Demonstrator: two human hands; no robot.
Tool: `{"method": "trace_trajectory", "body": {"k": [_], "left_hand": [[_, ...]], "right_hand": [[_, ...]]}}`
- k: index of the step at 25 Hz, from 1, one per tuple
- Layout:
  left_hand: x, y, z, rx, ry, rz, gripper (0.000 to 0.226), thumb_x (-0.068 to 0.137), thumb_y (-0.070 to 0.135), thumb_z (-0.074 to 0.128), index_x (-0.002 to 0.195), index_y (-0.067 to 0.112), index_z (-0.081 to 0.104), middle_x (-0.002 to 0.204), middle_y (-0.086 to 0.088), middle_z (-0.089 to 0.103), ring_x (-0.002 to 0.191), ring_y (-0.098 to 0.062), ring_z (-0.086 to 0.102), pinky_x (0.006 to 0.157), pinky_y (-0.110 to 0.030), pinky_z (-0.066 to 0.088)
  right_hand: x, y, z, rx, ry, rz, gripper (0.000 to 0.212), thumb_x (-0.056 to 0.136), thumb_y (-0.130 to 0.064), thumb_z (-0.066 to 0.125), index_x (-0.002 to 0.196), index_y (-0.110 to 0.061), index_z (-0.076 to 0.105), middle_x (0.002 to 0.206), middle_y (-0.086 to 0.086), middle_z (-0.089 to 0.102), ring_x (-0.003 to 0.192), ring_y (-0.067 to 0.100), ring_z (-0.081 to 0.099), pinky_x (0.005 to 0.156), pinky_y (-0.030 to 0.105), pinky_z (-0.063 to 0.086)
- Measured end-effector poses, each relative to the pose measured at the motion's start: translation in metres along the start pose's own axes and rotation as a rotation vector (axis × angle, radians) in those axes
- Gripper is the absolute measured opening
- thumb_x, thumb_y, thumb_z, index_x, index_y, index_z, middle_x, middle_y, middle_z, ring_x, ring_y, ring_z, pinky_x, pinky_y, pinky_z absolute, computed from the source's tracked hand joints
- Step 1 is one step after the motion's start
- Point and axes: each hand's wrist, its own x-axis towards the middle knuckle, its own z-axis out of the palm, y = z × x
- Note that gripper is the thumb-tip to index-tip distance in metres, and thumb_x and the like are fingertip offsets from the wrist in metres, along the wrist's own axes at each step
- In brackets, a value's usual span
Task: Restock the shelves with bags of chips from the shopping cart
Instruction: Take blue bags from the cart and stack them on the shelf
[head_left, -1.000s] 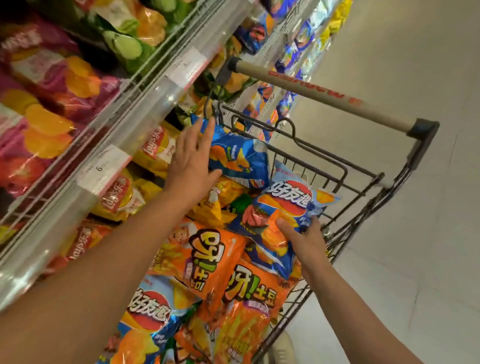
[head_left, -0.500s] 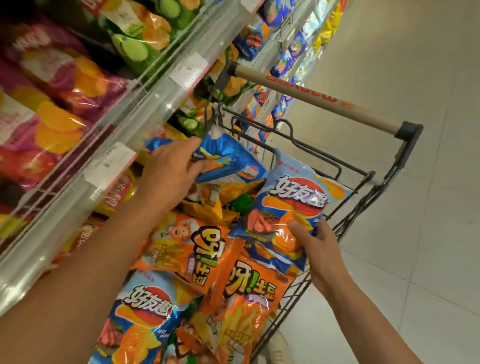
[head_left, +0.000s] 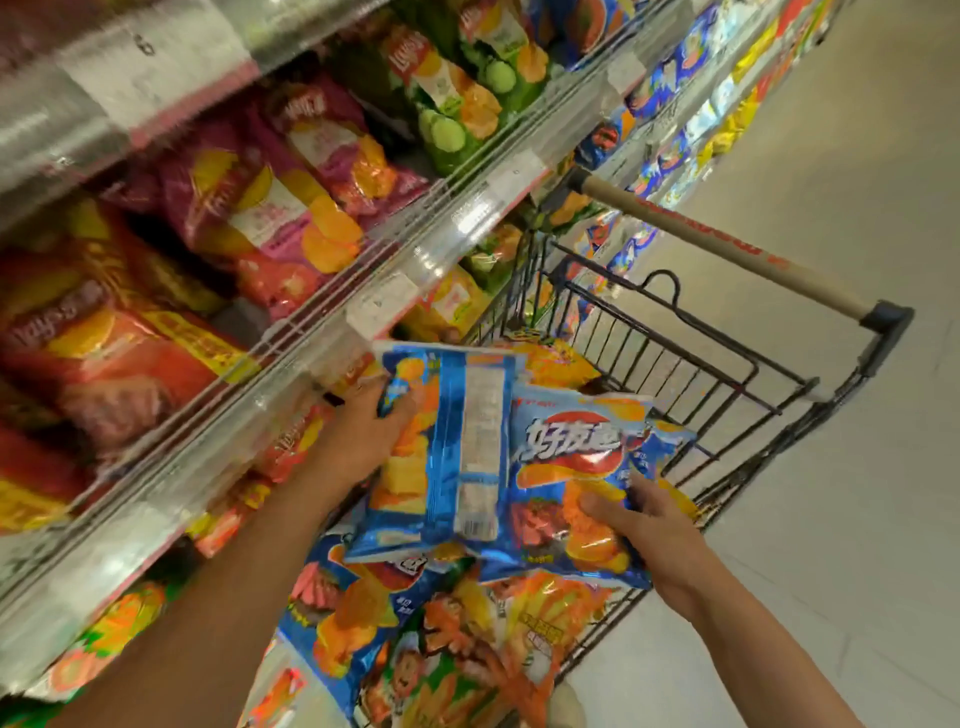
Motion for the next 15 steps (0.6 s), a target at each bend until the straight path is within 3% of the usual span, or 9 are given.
{"method": "trace_trajectory", "body": {"k": [2, 4, 7, 9, 12, 14, 15], "left_hand": [[-0.017, -0.023, 0.022, 0.128, 0.068, -0.089, 0.065, 0.095, 0.045, 0.063, 0.149, 0.015, 0.039, 0.139, -0.015, 0.053, 0.12, -0.034, 0.056, 0.099, -0.048, 0.05], [-0.041, -0.033, 0.05, 0.235, 0.238, -0.006, 0.095, 0.086, 0.056, 0.067, 0.159, 0.019, 0.02, 0.157, -0.016, 0.029, 0.141, -0.036, 0.034, 0.11, -0.054, 0.039], [-0.073, -0.042, 0.092, 0.388, 0.111, -0.036, 0.119, 0.077, 0.078, 0.059, 0.161, 0.024, -0.008, 0.168, -0.006, -0.005, 0.154, -0.033, 0.001, 0.117, -0.06, 0.022], [-0.076, -0.051, 0.098, 0.478, 0.02, -0.153, 0.126, 0.078, 0.077, 0.061, 0.157, 0.024, -0.022, 0.166, -0.003, -0.019, 0.154, -0.031, -0.01, 0.117, -0.062, 0.018], [-0.074, -0.061, 0.077, 0.355, 0.065, -0.063, 0.117, 0.086, 0.045, 0.076, 0.159, 0.029, -0.015, 0.167, -0.007, 0.001, 0.153, -0.031, 0.011, 0.115, -0.058, 0.031], [-0.073, -0.064, 0.054, -0.048, 0.007, -0.025, 0.108, 0.086, 0.015, 0.078, 0.159, 0.042, 0.004, 0.162, -0.003, 0.025, 0.145, -0.028, 0.035, 0.108, -0.054, 0.045], [-0.074, -0.068, 0.041, -0.284, -0.072, -0.044, 0.102, 0.084, 0.009, 0.079, 0.155, 0.05, 0.017, 0.156, 0.0, 0.039, 0.135, -0.026, 0.05, 0.1, -0.051, 0.053]], "right_hand": [[0.002, 0.018, 0.009, -0.092, 0.064, 0.059, 0.074, 0.081, -0.022, 0.081, 0.146, -0.014, 0.049, 0.145, 0.013, 0.056, 0.121, 0.038, 0.063, 0.097, 0.055, 0.055], [0.001, 0.03, 0.016, -0.086, 0.091, 0.081, 0.071, 0.086, -0.02, 0.078, 0.149, -0.018, 0.046, 0.146, 0.011, 0.055, 0.12, 0.036, 0.065, 0.096, 0.055, 0.056], [-0.004, 0.035, 0.023, -0.023, 0.101, 0.078, 0.052, 0.089, -0.014, 0.073, 0.138, -0.02, 0.056, 0.125, 0.008, 0.072, 0.101, 0.03, 0.075, 0.085, 0.048, 0.062], [-0.005, 0.034, 0.024, -0.034, 0.122, 0.092, 0.045, 0.09, -0.013, 0.072, 0.133, -0.019, 0.059, 0.119, 0.008, 0.074, 0.098, 0.029, 0.075, 0.083, 0.046, 0.063], [-0.009, 0.03, 0.022, -0.062, 0.109, 0.107, 0.041, 0.091, -0.014, 0.071, 0.131, -0.019, 0.06, 0.117, 0.005, 0.075, 0.098, 0.027, 0.075, 0.081, 0.042, 0.063], [-0.013, 0.026, 0.018, -0.078, 0.067, 0.09, 0.039, 0.091, -0.015, 0.071, 0.128, -0.023, 0.062, 0.116, 0.002, 0.076, 0.099, 0.025, 0.076, 0.081, 0.041, 0.063], [-0.015, 0.022, 0.015, -0.075, 0.035, 0.079, 0.04, 0.09, -0.017, 0.072, 0.128, -0.025, 0.062, 0.116, 0.0, 0.076, 0.1, 0.024, 0.075, 0.08, 0.04, 0.063]]}}
